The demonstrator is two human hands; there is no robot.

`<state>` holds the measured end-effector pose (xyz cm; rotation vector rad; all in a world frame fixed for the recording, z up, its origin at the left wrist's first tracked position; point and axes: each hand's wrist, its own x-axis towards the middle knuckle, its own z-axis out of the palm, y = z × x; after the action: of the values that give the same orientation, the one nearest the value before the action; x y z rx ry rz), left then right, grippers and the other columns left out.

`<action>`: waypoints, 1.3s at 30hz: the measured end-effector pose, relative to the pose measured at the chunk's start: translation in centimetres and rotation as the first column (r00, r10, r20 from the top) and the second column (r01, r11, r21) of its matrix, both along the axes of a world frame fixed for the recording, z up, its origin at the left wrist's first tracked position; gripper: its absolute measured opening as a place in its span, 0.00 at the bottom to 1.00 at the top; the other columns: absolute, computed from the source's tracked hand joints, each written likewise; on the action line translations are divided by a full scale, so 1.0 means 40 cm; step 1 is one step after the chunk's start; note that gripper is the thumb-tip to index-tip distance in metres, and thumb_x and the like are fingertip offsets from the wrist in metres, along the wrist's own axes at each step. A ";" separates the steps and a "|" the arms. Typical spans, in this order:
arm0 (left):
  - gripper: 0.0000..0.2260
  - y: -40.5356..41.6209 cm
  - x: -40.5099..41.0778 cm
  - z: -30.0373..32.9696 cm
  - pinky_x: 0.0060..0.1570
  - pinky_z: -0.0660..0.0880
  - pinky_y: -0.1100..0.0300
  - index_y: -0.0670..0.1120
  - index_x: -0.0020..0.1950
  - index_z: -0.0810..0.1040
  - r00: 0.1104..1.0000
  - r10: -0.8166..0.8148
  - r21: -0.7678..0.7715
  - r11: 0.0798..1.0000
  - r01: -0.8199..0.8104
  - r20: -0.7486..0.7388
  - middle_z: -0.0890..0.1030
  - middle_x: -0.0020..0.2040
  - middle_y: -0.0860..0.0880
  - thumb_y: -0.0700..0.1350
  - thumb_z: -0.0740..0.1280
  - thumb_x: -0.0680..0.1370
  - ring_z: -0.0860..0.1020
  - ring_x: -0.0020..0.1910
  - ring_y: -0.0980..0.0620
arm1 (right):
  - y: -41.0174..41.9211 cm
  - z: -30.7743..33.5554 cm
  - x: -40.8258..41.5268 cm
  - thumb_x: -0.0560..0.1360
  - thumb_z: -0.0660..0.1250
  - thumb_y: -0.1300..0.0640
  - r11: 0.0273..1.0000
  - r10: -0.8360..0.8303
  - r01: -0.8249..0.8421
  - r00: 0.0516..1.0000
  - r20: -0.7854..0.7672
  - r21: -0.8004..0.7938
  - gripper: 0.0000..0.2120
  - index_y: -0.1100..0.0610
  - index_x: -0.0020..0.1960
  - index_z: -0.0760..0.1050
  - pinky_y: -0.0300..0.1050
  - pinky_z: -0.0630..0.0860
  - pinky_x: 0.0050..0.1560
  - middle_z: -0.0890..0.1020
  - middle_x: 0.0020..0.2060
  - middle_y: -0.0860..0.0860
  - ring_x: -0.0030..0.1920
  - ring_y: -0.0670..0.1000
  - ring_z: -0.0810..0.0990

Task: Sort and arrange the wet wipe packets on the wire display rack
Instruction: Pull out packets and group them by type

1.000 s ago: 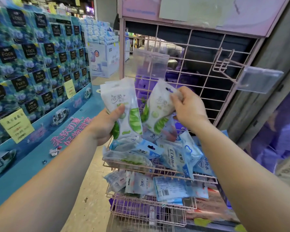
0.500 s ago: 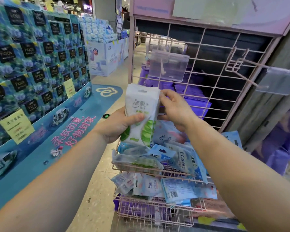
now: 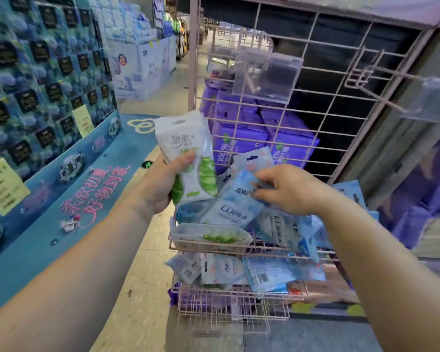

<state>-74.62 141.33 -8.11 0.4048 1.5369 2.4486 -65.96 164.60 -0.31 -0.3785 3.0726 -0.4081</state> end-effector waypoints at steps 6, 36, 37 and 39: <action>0.19 -0.011 0.000 -0.011 0.42 0.80 0.50 0.50 0.52 0.83 0.999 -0.033 -0.016 0.999 0.033 0.003 0.84 0.53 0.43 0.53 0.77 0.64 0.82 0.51 0.42 | 0.084 0.033 -0.005 0.74 0.68 0.54 0.969 -0.147 0.144 0.989 0.002 0.200 0.16 0.55 0.32 0.65 0.44 0.64 0.32 0.72 0.30 0.49 0.34 0.52 0.71; 0.41 0.076 0.091 0.013 0.47 0.80 0.54 0.50 0.69 0.69 0.988 -0.137 -0.113 0.983 0.145 0.075 0.80 0.61 0.45 0.72 0.62 0.62 0.80 0.57 0.46 | -0.140 -0.165 -0.013 0.68 0.69 0.43 0.368 -0.174 0.245 0.966 0.193 -0.897 0.16 0.41 0.54 0.71 0.48 0.82 0.48 0.85 0.46 0.43 0.47 0.46 0.84; 0.43 0.072 0.096 0.013 0.46 0.80 0.55 0.52 0.68 0.71 0.982 -0.168 -0.117 0.977 0.178 0.088 0.81 0.60 0.47 0.74 0.64 0.59 0.81 0.57 0.47 | -0.142 -0.166 -0.014 0.71 0.69 0.46 0.324 -0.082 0.232 0.973 0.217 -0.917 0.19 0.44 0.59 0.70 0.46 0.82 0.48 0.85 0.47 0.42 0.48 0.46 0.84; 0.43 0.060 0.102 0.015 0.45 0.79 0.58 0.55 0.64 0.73 0.968 -0.235 -0.158 0.956 0.247 0.089 0.83 0.56 0.51 0.75 0.66 0.54 0.81 0.55 0.49 | -0.142 -0.161 -0.012 0.75 0.67 0.54 0.255 0.050 0.233 0.966 0.254 -0.938 0.21 0.47 0.66 0.66 0.42 0.81 0.46 0.85 0.49 0.41 0.50 0.46 0.84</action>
<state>-70.55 143.74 -7.52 0.4429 1.5500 2.1092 -66.45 158.90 -6.74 -0.0855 2.1359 -2.1894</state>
